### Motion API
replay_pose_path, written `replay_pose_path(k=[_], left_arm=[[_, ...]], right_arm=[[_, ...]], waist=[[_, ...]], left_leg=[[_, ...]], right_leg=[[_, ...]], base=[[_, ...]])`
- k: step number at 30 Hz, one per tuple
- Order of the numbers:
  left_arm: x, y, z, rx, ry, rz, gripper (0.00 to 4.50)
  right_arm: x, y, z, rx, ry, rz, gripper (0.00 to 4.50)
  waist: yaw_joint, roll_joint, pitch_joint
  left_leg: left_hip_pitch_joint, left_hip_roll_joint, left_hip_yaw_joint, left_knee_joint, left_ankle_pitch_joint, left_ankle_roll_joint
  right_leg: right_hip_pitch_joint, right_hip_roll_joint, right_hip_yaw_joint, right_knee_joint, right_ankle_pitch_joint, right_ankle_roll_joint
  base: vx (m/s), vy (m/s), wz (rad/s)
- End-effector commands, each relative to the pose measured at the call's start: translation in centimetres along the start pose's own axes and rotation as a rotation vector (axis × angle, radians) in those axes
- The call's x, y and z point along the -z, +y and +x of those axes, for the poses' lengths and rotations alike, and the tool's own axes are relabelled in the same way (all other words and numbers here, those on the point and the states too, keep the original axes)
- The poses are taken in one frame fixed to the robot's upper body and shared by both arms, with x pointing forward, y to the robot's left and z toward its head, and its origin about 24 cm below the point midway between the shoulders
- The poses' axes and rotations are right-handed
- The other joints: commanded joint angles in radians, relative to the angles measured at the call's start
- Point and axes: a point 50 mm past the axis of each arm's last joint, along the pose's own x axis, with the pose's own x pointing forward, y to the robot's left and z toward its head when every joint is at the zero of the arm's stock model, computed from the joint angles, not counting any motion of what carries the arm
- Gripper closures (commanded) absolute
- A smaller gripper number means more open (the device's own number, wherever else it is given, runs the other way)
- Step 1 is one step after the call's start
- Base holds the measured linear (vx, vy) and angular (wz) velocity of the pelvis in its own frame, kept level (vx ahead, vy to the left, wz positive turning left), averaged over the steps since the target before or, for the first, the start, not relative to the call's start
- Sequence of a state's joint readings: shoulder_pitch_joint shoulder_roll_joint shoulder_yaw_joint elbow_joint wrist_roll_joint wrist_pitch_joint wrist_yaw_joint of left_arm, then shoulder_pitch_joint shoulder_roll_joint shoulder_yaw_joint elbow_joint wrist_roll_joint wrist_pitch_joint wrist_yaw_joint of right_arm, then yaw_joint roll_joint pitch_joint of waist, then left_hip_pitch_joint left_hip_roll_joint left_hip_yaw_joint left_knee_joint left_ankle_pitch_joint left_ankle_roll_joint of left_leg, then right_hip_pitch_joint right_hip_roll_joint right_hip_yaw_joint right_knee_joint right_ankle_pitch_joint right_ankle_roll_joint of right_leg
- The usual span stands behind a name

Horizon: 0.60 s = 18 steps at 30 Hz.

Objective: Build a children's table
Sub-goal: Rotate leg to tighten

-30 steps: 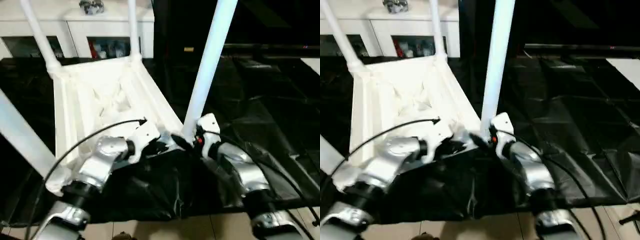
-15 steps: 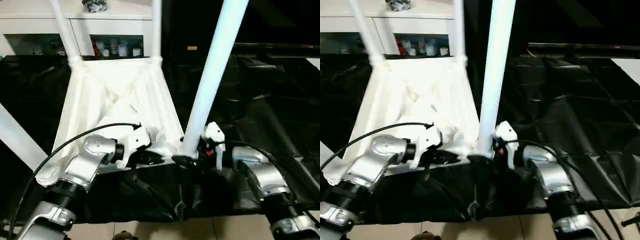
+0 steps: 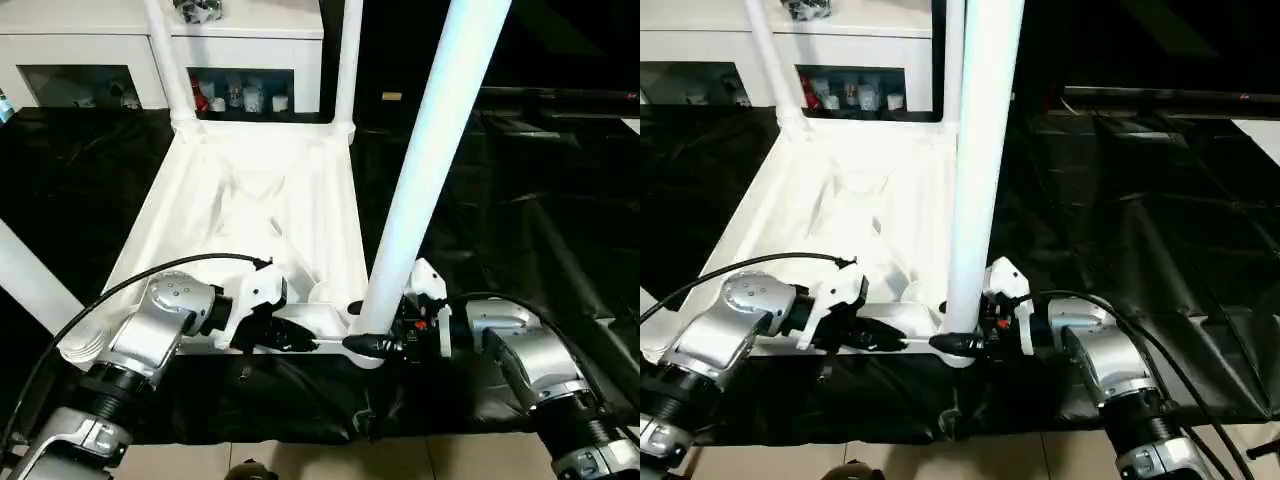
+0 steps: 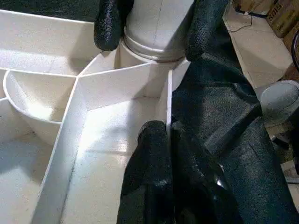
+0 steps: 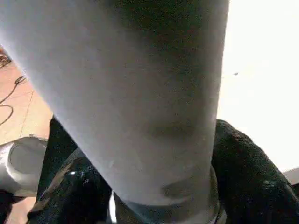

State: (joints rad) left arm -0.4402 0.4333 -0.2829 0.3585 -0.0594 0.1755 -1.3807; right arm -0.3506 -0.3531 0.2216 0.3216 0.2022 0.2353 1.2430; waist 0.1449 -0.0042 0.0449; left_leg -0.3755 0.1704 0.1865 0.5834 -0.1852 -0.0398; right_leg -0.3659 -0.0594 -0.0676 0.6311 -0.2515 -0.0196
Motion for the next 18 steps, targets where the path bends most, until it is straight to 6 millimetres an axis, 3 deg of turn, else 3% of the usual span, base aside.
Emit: replay_pose_path(k=[1, 5, 7, 8, 10, 12, 18], left_arm=[[-1.2, 0.2, 0.7, -0.033, -0.061, 0.047, 4.50], [-1.6, 1.3, 1.6, -0.170, -0.076, 0.047, 4.50], [-2.0, 1.9, 2.2, -0.250, -0.084, 0.040, 4.50], [-2.3, 2.1, 2.6, -0.279, -0.095, 0.034, 4.50], [-2.5, 2.2, 2.9, -0.297, -0.102, 0.030, 4.50], [-3.1, 2.6, 3.9, -0.371, -0.101, 0.026, 4.50], [-4.3, 2.9, 6.0, -0.461, -0.115, 0.014, 4.50]], right_arm=[[0.6, 1.1, 1.3, -0.078, 0.009, 0.020, 1.92], [0.8, -0.1, 2.4, 0.099, -0.013, 0.035, 1.95], [1.0, -0.9, 3.0, 0.219, -0.025, 0.060, 1.97], [1.1, -1.1, 3.5, 0.273, -0.031, 0.077, 1.98], [1.2, -1.3, 3.8, 0.304, -0.034, 0.088, 1.99], [1.4, -1.9, 4.9, 0.418, -0.041, 0.136, 2.00], [0.8, -2.9, 6.7, 0.585, -0.040, 0.152, 2.02]], waist=[[-0.004, 0.001, -0.057], [-0.009, -0.001, -0.053], [-0.013, -0.003, -0.049], [-0.019, -0.009, -0.045], [-0.022, -0.006, -0.046], [-0.034, -0.012, -0.045], [-0.043, -0.010, -0.049]], left_leg=[[0.019, 0.079, -0.030, -0.061, -0.101, 0.069], [0.020, 0.080, -0.032, -0.065, -0.133, 0.050], [0.023, 0.078, -0.033, -0.069, -0.169, 0.026], [0.021, 0.078, -0.036, -0.074, -0.191, 0.009], [0.021, 0.078, -0.037, -0.076, -0.196, 0.002], [0.025, 0.078, -0.036, -0.077, -0.203, -0.003], [0.021, 0.075, -0.033, -0.073, -0.155, 0.008]], right_leg=[[0.033, -0.108, 0.058, -0.068, 0.039, -0.232], [0.030, -0.111, 0.060, -0.075, -0.016, -0.228], [0.030, -0.114, 0.061, -0.084, -0.101, -0.223], [0.033, -0.115, 0.062, -0.090, -0.174, -0.204], [0.033, -0.116, 0.062, -0.091, -0.201, -0.192], [0.027, -0.115, 0.065, -0.094, -0.215, -0.188], [0.028, -0.110, 0.065, -0.088, -0.132, -0.191]], base=[[0.000, 0.000, 0.00], [0.000, 0.000, 0.00], [0.000, 0.000, 0.00], [0.000, 0.000, 0.00], [0.000, 0.000, 0.00], [0.000, 0.000, 0.00], [0.000, 0.000, 0.00]])
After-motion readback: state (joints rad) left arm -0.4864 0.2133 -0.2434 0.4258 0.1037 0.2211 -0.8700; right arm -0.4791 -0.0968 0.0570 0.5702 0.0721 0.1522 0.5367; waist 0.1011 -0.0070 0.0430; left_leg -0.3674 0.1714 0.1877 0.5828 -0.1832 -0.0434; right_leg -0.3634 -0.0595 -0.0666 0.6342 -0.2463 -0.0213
